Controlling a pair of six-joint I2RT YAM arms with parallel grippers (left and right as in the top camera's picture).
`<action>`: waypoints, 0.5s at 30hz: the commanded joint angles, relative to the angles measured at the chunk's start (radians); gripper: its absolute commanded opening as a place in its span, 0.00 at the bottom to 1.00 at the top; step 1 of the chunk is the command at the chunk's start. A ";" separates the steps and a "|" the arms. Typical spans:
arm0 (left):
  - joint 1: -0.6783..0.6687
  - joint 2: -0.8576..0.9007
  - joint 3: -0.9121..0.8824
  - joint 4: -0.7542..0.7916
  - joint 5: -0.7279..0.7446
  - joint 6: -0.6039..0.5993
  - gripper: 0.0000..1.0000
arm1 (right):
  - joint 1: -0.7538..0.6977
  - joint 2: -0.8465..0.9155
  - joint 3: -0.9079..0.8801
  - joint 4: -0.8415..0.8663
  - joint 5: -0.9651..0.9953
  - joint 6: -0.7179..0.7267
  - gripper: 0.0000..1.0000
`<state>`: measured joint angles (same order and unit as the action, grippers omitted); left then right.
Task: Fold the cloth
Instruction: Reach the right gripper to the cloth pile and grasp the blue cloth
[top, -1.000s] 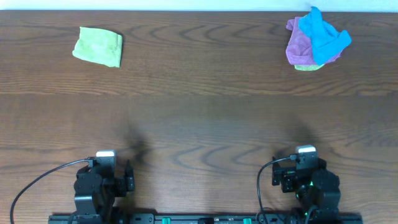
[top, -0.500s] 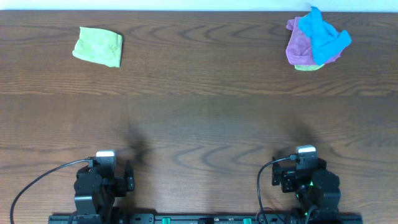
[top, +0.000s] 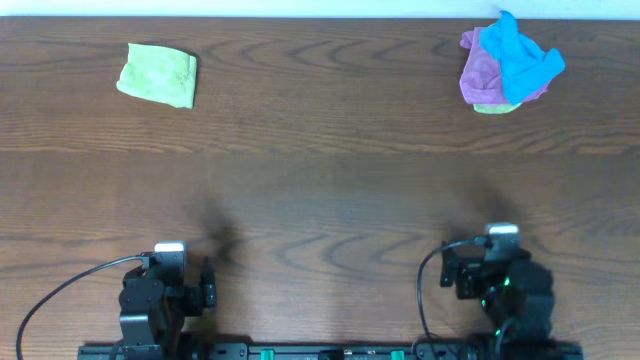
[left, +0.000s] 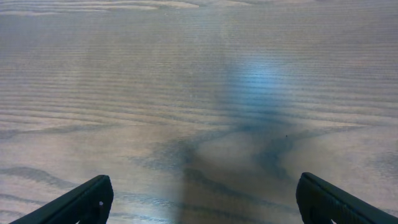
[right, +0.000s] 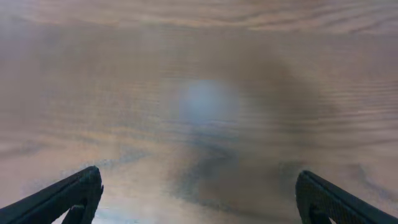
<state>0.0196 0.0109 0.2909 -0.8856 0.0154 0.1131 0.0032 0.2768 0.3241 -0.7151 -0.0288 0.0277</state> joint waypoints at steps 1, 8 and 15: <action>0.006 -0.007 -0.009 -0.060 0.019 0.021 0.95 | -0.026 0.161 0.182 0.012 0.002 0.080 0.99; 0.006 -0.007 -0.009 -0.060 0.019 0.021 0.95 | -0.029 0.509 0.555 -0.005 0.072 0.130 0.99; 0.006 -0.007 -0.009 -0.060 0.019 0.021 0.95 | -0.113 0.867 0.881 -0.093 0.019 0.148 0.99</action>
<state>0.0196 0.0105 0.2913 -0.8860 0.0158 0.1131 -0.0731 1.0424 1.1187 -0.7933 0.0097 0.1467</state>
